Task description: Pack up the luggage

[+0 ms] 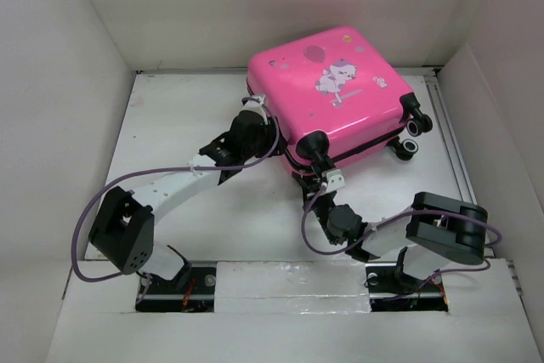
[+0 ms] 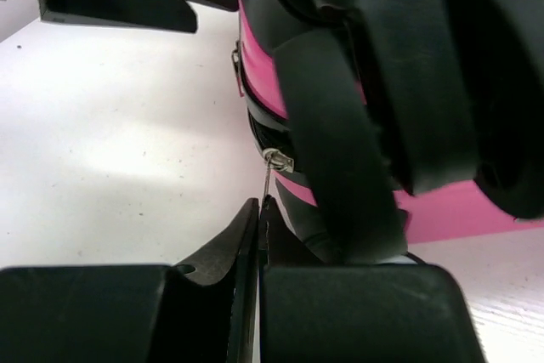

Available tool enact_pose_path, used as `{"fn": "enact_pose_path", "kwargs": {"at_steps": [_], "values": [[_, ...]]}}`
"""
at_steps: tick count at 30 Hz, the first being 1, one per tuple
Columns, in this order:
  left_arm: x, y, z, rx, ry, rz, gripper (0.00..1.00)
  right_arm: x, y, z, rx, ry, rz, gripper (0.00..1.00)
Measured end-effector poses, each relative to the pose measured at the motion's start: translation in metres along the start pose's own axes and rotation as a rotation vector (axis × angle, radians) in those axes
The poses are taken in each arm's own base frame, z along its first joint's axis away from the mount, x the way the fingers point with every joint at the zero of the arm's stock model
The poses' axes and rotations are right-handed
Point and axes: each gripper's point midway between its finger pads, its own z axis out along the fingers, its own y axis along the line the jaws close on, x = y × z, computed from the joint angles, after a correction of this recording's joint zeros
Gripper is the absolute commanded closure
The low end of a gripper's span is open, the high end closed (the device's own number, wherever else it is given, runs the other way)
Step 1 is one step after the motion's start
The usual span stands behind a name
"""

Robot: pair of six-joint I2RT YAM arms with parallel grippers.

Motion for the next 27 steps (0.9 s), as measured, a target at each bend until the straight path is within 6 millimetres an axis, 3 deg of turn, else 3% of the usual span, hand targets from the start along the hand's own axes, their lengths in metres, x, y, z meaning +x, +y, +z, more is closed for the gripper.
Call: {"fn": "enact_pose_path", "kwargs": {"at_steps": [15, 16, 17, 18, 20, 24, 25, 27], "values": [[-0.008, -0.006, -0.001, 0.076, 0.111, 0.042, 0.71, -0.004, 0.028, 0.032, -0.06, 0.024, -0.038, 1.0], [-0.01, -0.005, -0.001, 0.081, 0.103, 0.039, 0.71, -0.003, 0.03, 0.034, -0.071, 0.025, -0.031, 0.96], [-0.011, -0.004, -0.002, 0.085, 0.095, 0.032, 0.71, -0.002, 0.032, 0.036, -0.082, 0.025, -0.026, 0.78], [-0.011, -0.004, -0.003, 0.094, 0.082, 0.026, 0.71, -0.002, 0.034, 0.037, -0.089, 0.026, -0.024, 0.67], [-0.011, -0.008, -0.009, 0.129, 0.053, 0.01, 0.71, -0.006, 0.057, 0.036, -0.19, 0.022, 0.025, 0.43], [-0.004, -0.015, -0.027, 0.202, -0.004, -0.008, 0.71, -0.032, 0.095, 0.023, -0.346, -0.018, 0.14, 0.32], [0.001, -0.014, -0.031, 0.21, -0.008, -0.013, 0.71, -0.045, 0.101, 0.019, -0.371, -0.039, 0.173, 0.3], [0.009, -0.008, -0.038, 0.223, -0.028, -0.023, 0.73, -0.073, 0.106, 0.011, -0.403, -0.079, 0.239, 0.17]]}}
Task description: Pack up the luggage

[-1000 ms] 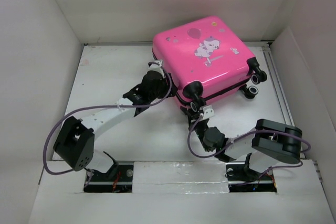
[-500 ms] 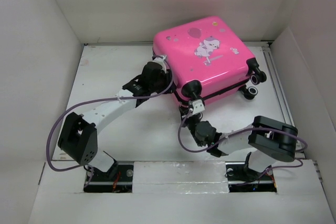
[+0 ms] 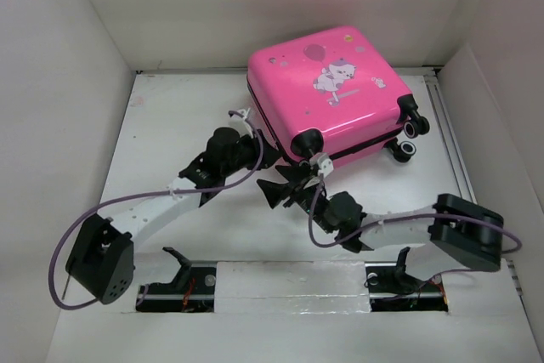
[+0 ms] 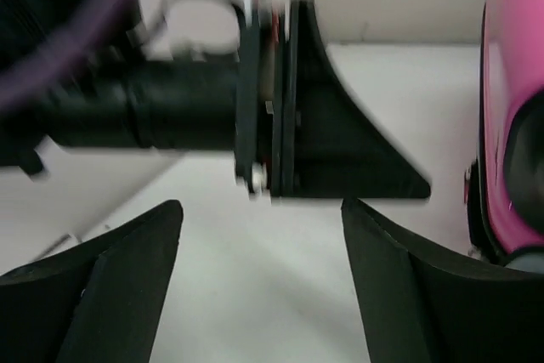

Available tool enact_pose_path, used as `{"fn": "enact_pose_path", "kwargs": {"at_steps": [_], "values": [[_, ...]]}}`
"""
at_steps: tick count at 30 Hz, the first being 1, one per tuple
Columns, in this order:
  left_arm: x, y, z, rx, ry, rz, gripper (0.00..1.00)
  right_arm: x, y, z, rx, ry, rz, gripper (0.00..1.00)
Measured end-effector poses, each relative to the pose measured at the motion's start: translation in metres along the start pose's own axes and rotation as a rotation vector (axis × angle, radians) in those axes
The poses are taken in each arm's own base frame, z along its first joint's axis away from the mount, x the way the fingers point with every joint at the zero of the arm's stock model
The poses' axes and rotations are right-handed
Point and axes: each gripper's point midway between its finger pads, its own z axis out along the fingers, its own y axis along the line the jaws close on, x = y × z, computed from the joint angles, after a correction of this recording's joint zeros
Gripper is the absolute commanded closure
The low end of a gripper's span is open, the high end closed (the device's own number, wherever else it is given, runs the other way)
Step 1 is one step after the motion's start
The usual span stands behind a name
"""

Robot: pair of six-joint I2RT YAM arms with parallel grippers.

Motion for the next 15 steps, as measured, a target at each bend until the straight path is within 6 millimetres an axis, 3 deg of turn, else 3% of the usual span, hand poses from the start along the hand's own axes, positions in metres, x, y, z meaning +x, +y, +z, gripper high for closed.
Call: {"fn": "enact_pose_path", "kwargs": {"at_steps": [3, 5, 8, 11, 15], "values": [[0.021, 0.009, -0.008, 0.0, 0.004, -0.009, 0.73, -0.034, 0.013, -0.008, -0.022, -0.04, 0.059, 0.16], [0.035, 0.013, -0.012, 0.001, 0.016, -0.008, 0.73, -0.05, 0.02, -0.017, -0.031, -0.044, 0.091, 0.23], [0.053, 0.019, -0.014, 0.011, 0.027, -0.012, 0.73, -0.07, 0.025, -0.035, -0.032, -0.02, 0.125, 0.24], [0.06, 0.019, -0.014, 0.04, 0.02, -0.025, 0.69, -0.093, 0.017, -0.047, 0.028, -0.006, 0.135, 0.28], [0.058, 0.01, -0.006, 0.098, 0.009, -0.028, 0.64, -0.121, -0.002, -0.054, 0.144, 0.003, 0.129, 0.16]]}}
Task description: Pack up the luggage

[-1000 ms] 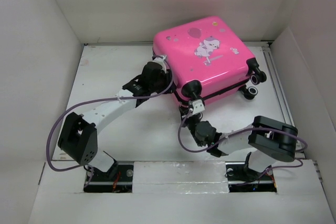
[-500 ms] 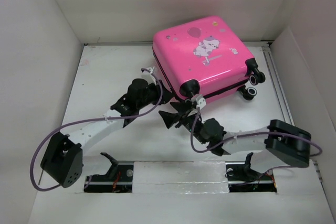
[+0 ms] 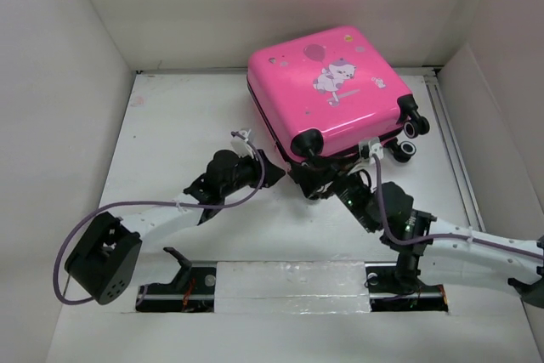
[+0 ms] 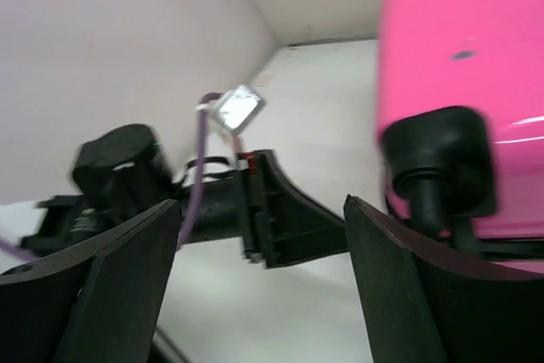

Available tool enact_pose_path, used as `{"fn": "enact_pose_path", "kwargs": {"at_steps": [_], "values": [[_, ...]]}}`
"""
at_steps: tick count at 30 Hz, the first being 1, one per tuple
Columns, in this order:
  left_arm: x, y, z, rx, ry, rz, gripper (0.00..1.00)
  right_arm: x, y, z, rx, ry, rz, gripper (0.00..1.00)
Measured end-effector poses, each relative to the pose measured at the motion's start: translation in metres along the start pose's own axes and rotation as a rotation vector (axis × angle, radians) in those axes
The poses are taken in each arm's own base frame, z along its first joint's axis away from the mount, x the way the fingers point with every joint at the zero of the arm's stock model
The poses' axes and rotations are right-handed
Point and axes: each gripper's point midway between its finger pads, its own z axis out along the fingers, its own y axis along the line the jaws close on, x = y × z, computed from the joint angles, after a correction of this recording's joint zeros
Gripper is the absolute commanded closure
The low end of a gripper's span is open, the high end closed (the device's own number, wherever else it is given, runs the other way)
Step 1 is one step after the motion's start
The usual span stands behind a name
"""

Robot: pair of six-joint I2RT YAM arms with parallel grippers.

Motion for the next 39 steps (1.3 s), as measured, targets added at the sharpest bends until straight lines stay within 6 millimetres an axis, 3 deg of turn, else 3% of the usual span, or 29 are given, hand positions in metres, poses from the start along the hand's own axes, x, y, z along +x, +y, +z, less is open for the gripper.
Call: {"fn": "enact_pose_path", "kwargs": {"at_steps": [3, 6, 12, 19, 24, 26, 30, 35, 39], "values": [[0.002, -0.001, 0.009, 0.016, 0.016, 0.005, 0.57, -0.004, -0.025, 0.004, 0.114, 0.034, -0.045, 0.07], [0.002, -0.004, 0.015, 0.029, 0.027, 0.014, 0.54, 0.01, -0.053, 0.011, 0.232, 0.105, -0.112, 0.0], [-0.005, -0.018, 0.029, 0.068, 0.019, 0.05, 0.54, 0.055, -0.099, 0.015, 0.381, 0.277, -0.227, 0.0], [0.002, -0.012, 0.043, 0.046, 0.044, 0.067, 0.61, 0.067, -0.131, 0.021, 0.452, 0.345, -0.245, 0.1], [0.003, -0.008, 0.046, 0.033, 0.048, 0.072, 0.64, 0.07, -0.139, 0.029, 0.428, 0.369, -0.217, 0.3], [0.003, -0.007, 0.046, 0.03, 0.049, 0.072, 0.65, 0.073, -0.137, 0.034, 0.403, 0.377, -0.204, 0.33], [0.004, -0.004, 0.049, 0.017, 0.051, 0.073, 0.75, 0.074, -0.134, 0.042, 0.374, 0.385, -0.174, 0.54], [0.004, 0.0, 0.051, -0.002, 0.047, 0.078, 0.98, 0.074, -0.135, 0.043, 0.356, 0.395, -0.157, 0.86], [0.001, 0.0, 0.055, -0.015, 0.037, 0.08, 1.0, 0.073, -0.135, 0.045, 0.338, 0.398, -0.145, 0.96]]}}
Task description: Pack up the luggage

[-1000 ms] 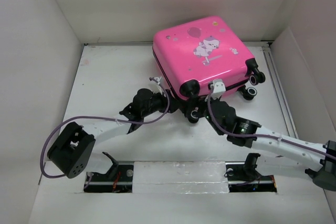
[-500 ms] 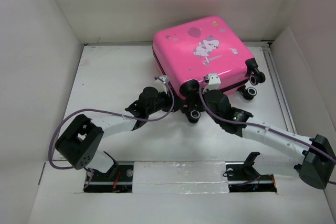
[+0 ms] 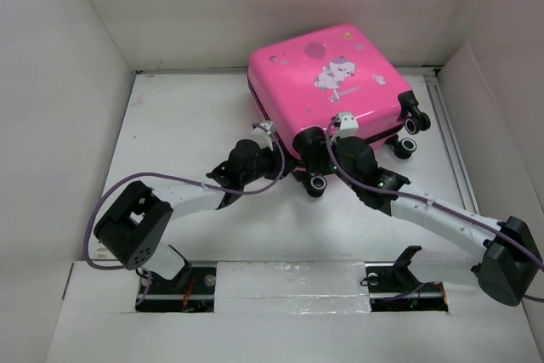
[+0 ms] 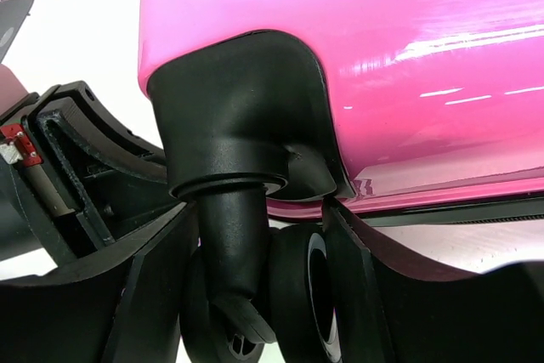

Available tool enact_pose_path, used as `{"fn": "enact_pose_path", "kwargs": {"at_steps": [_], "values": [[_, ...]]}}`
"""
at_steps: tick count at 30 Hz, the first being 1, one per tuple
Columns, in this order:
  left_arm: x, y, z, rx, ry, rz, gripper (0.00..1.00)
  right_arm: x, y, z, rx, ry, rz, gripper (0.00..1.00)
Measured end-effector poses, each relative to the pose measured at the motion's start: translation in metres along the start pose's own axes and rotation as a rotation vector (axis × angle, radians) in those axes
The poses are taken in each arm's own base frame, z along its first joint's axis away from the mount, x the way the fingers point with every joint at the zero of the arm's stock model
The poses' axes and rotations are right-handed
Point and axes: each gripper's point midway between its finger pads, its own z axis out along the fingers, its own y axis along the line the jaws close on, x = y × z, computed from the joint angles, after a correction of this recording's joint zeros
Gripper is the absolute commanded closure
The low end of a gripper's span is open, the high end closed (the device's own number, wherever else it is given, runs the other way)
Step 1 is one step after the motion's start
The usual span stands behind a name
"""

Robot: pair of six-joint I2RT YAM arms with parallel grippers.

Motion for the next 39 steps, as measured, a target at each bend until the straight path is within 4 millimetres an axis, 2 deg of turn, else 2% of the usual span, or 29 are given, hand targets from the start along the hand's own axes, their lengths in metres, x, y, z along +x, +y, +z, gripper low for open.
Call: {"fn": "enact_pose_path", "kwargs": {"at_steps": [6, 7, 8, 10, 12, 16, 20, 21, 23, 24, 25, 39], "values": [[0.0, 0.0, 0.001, -0.01, -0.006, 0.001, 1.0, 0.0, 0.0, -0.002, -0.033, -0.013, 0.01, 0.98], [0.0, 0.0, 0.001, -0.01, -0.005, 0.001, 0.98, -0.001, 0.001, -0.002, -0.039, -0.016, 0.012, 0.98], [0.0, 0.0, 0.001, -0.009, -0.005, 0.002, 0.76, -0.001, 0.001, -0.002, -0.045, -0.018, 0.013, 0.98], [0.0, 0.001, 0.001, -0.013, -0.006, 0.014, 0.6, -0.001, 0.002, -0.003, -0.051, -0.019, 0.011, 0.96], [0.0, 0.002, 0.002, -0.019, -0.008, 0.016, 0.53, -0.001, 0.003, -0.003, -0.057, -0.018, 0.007, 0.96], [0.002, 0.004, 0.003, -0.025, -0.005, 0.018, 0.52, -0.003, 0.006, -0.004, -0.074, -0.023, 0.0, 0.96], [0.003, 0.006, 0.007, -0.027, 0.005, 0.021, 0.6, -0.004, 0.009, -0.004, -0.092, -0.025, -0.012, 0.98], [0.002, 0.004, 0.007, -0.023, 0.006, 0.024, 0.68, -0.005, 0.009, -0.004, -0.094, -0.026, -0.012, 0.98], [0.002, 0.0, 0.007, -0.009, 0.015, 0.028, 0.76, -0.005, 0.009, -0.004, -0.098, -0.025, -0.014, 1.0], [0.003, -0.002, 0.008, -0.006, 0.019, 0.029, 0.84, -0.005, 0.009, -0.004, -0.099, -0.025, -0.015, 1.0], [0.004, -0.002, 0.007, -0.004, 0.023, 0.028, 0.98, -0.005, 0.009, -0.004, -0.1, -0.025, -0.015, 1.0], [0.006, 0.002, 0.005, -0.053, 0.012, 0.037, 1.0, -0.006, 0.007, -0.008, -0.113, -0.064, -0.002, 1.0]]}}
